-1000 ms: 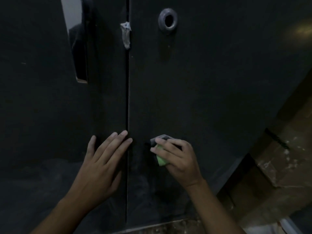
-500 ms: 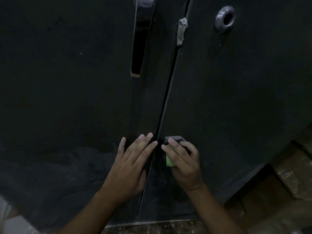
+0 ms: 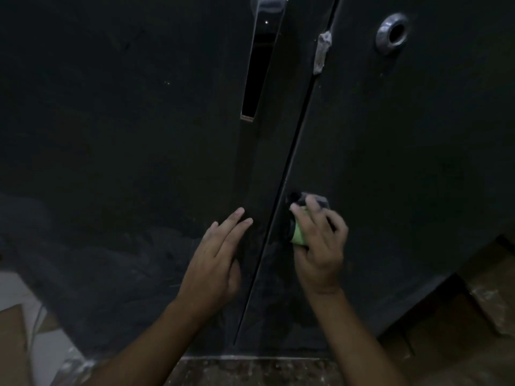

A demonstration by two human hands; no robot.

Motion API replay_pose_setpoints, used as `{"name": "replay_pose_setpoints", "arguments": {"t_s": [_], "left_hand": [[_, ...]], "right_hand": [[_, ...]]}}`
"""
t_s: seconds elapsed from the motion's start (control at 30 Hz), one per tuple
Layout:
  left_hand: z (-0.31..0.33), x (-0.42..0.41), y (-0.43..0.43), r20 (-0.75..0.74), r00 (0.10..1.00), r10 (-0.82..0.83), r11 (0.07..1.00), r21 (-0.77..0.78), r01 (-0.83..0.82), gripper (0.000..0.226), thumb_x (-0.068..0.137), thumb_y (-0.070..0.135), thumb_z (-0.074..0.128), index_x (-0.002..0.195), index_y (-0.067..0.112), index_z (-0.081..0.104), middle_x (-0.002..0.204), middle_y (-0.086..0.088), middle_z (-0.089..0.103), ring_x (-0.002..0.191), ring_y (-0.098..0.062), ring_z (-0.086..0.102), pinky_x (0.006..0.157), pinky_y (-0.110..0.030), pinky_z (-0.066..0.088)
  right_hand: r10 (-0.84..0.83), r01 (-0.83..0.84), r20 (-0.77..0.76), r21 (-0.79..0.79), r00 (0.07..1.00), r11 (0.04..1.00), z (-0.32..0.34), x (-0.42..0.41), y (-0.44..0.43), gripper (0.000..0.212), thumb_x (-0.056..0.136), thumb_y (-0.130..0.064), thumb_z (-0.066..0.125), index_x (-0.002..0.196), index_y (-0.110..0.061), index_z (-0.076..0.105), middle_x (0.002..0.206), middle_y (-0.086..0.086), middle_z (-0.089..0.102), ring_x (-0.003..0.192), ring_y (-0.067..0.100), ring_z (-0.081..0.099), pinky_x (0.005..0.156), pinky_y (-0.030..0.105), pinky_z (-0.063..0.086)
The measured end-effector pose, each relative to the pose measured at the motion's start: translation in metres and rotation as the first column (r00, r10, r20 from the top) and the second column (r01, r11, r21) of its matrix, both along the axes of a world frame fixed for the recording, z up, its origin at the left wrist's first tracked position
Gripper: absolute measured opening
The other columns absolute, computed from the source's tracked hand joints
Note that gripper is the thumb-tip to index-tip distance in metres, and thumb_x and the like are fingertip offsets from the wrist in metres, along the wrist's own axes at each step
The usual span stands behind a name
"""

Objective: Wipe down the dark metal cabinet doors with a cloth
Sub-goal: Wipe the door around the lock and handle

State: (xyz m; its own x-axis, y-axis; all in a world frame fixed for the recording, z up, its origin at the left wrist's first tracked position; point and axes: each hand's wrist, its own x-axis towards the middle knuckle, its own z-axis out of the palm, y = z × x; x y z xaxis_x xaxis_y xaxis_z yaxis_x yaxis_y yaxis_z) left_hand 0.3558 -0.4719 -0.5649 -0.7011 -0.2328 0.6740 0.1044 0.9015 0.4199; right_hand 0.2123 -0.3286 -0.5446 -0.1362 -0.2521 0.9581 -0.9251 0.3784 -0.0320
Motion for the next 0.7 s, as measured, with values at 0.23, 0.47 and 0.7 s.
{"name": "replay_pose_setpoints", "arguments": {"t_s": [0.23,0.47,0.7], "left_hand": [[-0.015,0.010,-0.006,0.121,0.991,0.058,0.993,-0.109,-0.045,0.085,0.072,0.000,0.060,0.152,0.017,0.034,0.163,0.002,0.021,0.149,-0.012,0.023,0.124,-0.037,0.010],[-0.021,0.005,0.003,0.114,0.985,0.133,0.980,-0.163,-0.113,0.081,0.074,0.008,0.054,0.152,0.016,0.033,0.165,-0.002,0.017,0.151,-0.018,0.018,0.122,-0.051,0.010],[-0.025,0.002,0.005,0.101,0.979,0.178,0.967,-0.201,-0.155,0.076,0.077,0.017,0.048,0.152,0.015,0.033,0.165,-0.002,0.014,0.152,-0.019,0.015,0.122,-0.053,0.001]], "right_hand": [[0.229,-0.159,-0.119,0.424,0.966,0.892,-0.065,-0.015,0.008,0.033,0.101,-0.016,0.058,0.133,-0.026,0.063,0.146,-0.013,0.052,0.102,0.026,0.067,0.089,0.040,0.051],[0.275,-0.154,-0.119,0.592,0.954,0.791,-0.078,-0.022,0.027,0.027,0.102,-0.022,0.056,0.126,-0.028,0.067,0.145,-0.014,0.053,0.111,0.019,0.056,0.089,0.039,0.050],[0.081,-0.090,0.051,0.187,0.995,0.978,-0.038,-0.039,0.055,0.033,0.102,-0.007,0.049,0.125,-0.022,0.068,0.136,-0.003,0.060,0.113,0.019,0.054,0.101,0.033,0.044]]}}
